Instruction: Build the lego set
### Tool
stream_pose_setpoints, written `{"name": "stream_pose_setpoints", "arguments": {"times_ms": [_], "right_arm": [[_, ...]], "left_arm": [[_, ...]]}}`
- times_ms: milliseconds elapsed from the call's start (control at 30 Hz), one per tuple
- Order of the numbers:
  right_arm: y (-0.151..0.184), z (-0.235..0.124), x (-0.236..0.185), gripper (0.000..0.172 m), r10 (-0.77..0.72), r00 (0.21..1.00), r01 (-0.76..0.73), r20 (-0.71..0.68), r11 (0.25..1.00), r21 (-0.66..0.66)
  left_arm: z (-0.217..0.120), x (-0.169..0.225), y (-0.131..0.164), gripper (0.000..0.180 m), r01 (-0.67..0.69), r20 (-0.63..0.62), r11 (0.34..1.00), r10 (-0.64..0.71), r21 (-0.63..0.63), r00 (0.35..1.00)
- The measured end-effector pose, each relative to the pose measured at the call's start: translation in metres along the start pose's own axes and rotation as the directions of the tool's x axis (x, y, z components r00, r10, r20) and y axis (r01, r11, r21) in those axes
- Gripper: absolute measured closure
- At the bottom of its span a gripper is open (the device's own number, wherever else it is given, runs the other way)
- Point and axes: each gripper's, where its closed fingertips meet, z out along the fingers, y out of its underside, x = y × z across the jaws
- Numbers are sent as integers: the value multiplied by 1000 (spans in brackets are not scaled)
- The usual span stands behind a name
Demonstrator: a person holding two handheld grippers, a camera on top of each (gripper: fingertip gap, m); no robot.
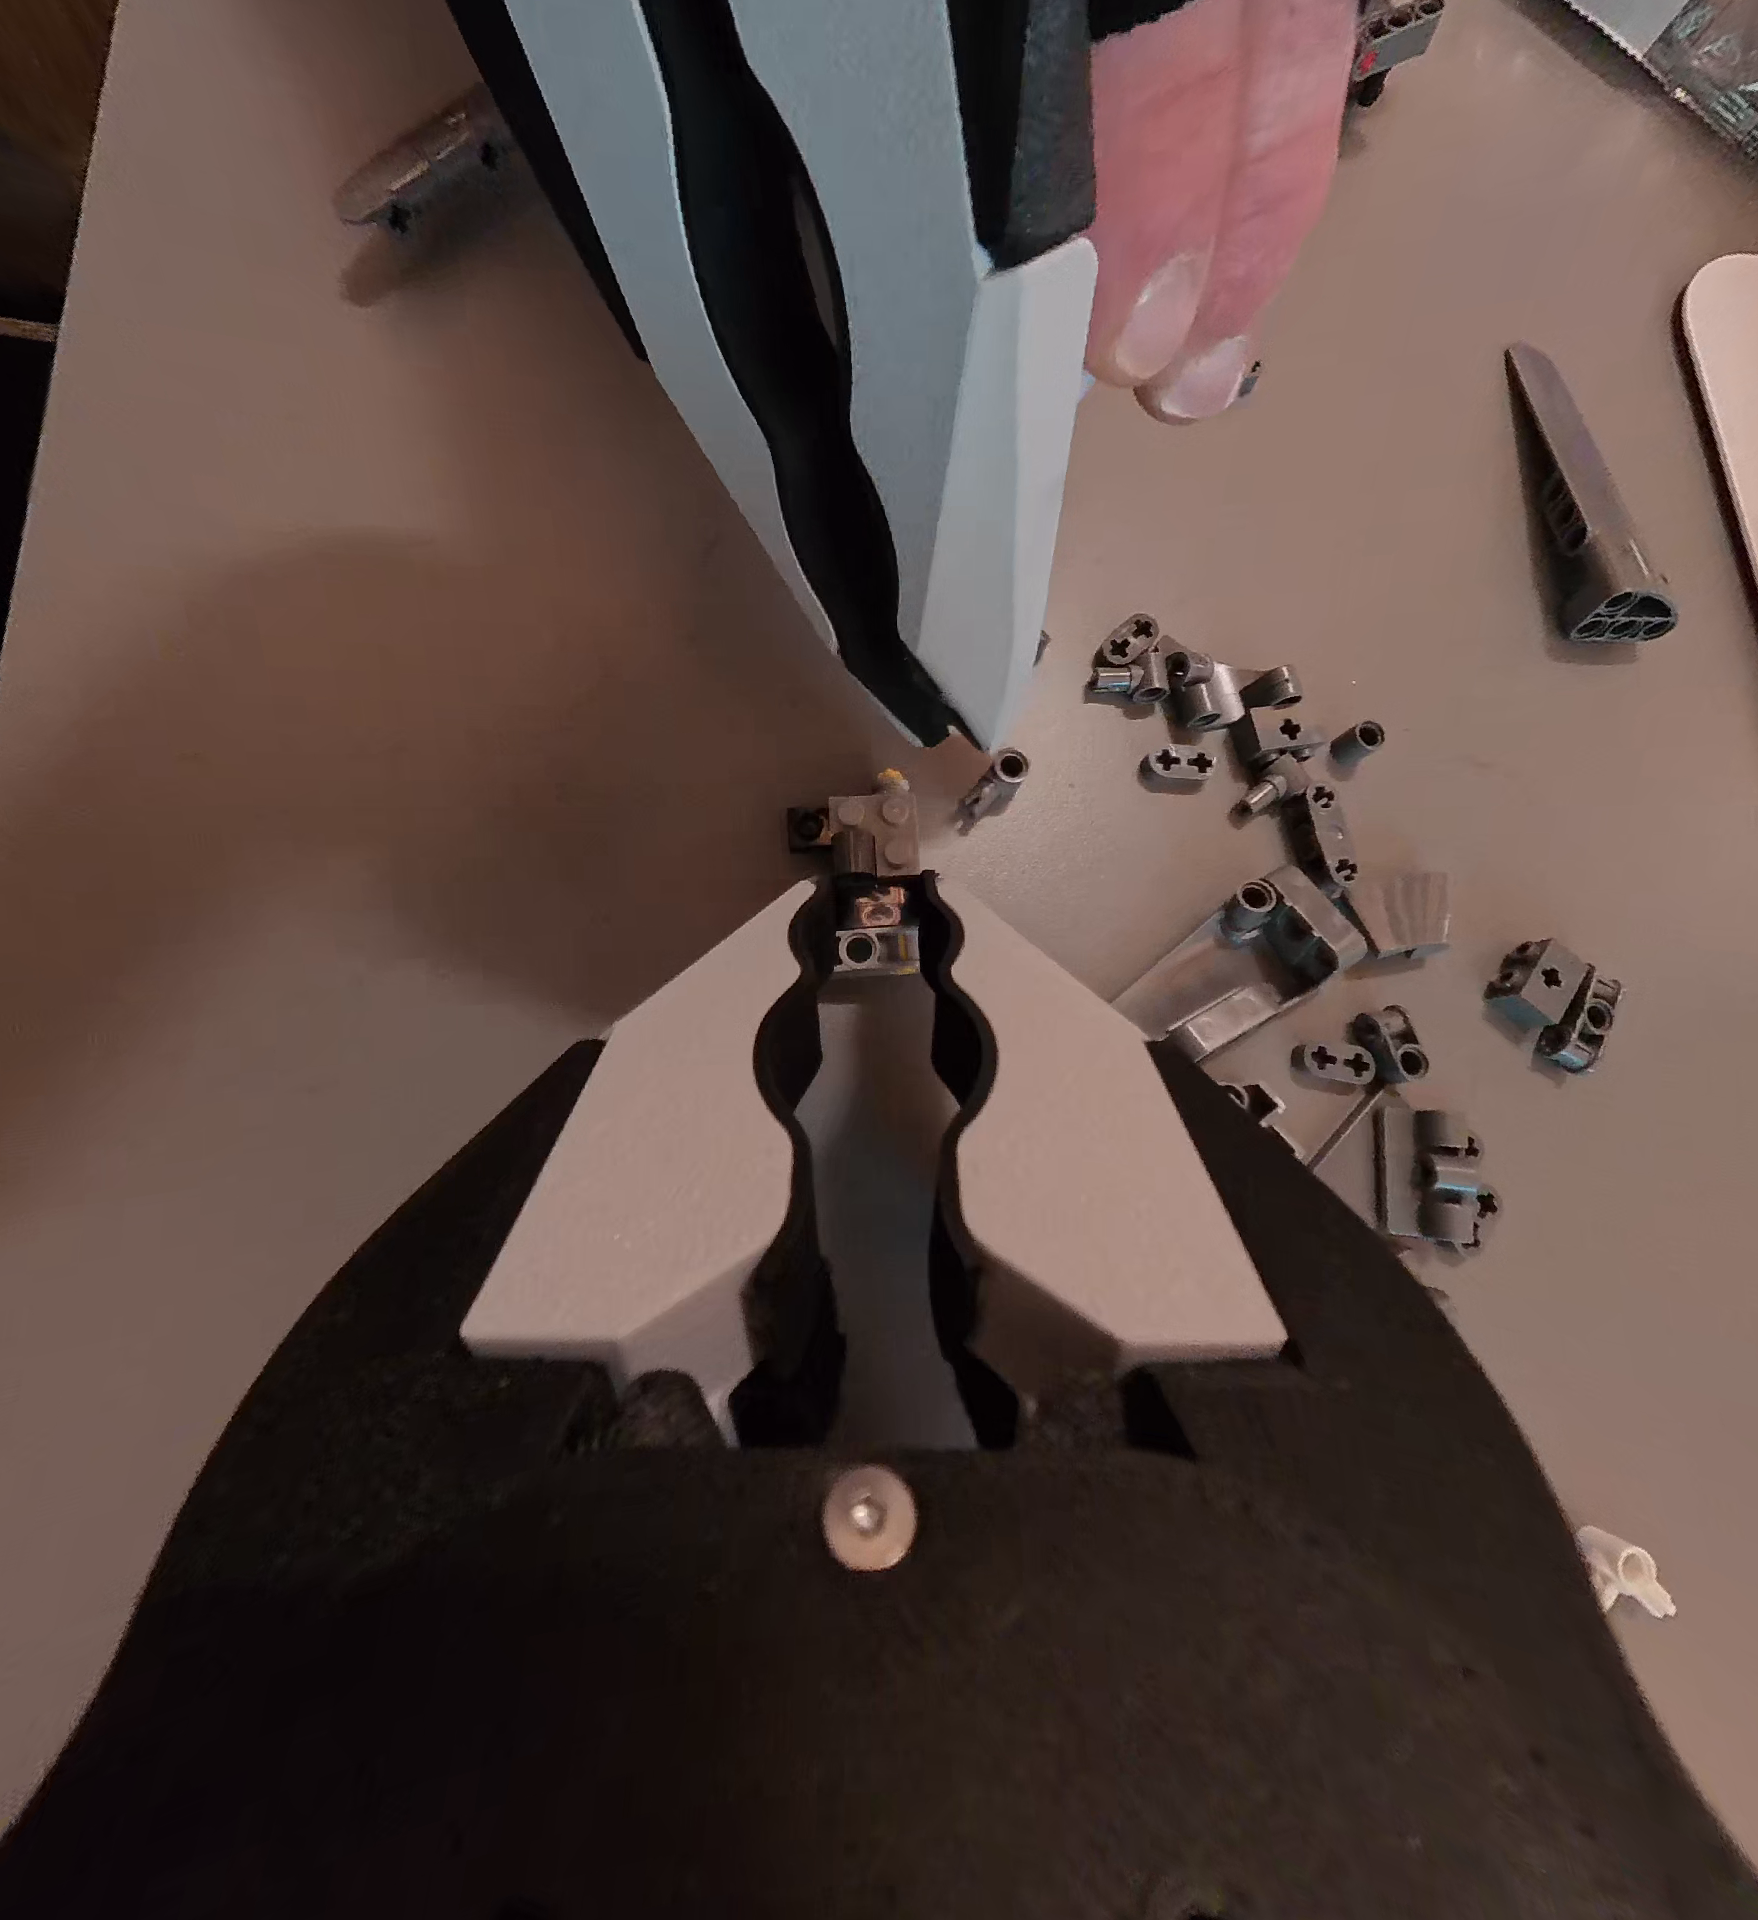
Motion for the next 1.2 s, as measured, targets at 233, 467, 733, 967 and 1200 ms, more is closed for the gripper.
{"name": "stream_pose_setpoints", "arguments": {"times_ms": [233,467,733,967,1200], "right_arm": [[-2,1,-5,159,-15,1000,15,15,1000,7],[1,-2,-7,159,-13,1000,13,27,1000,8],[2,-4,-11,159,-29,998,28,62,999,15],[2,-4,-12,159,-31,997,30,69,999,18],[2,-4,-12,159,-32,997,31,68,999,19]], "left_arm": [[2,1,-16,174,-29,-33,999,31,45,999],[8,8,-20,174,-96,-109,994,101,50,989],[8,13,-23,175,-138,-220,989,146,48,965],[10,14,-26,174,-203,-301,979,202,27,932],[11,13,-26,174,-244,-318,970,234,9,919]]}}
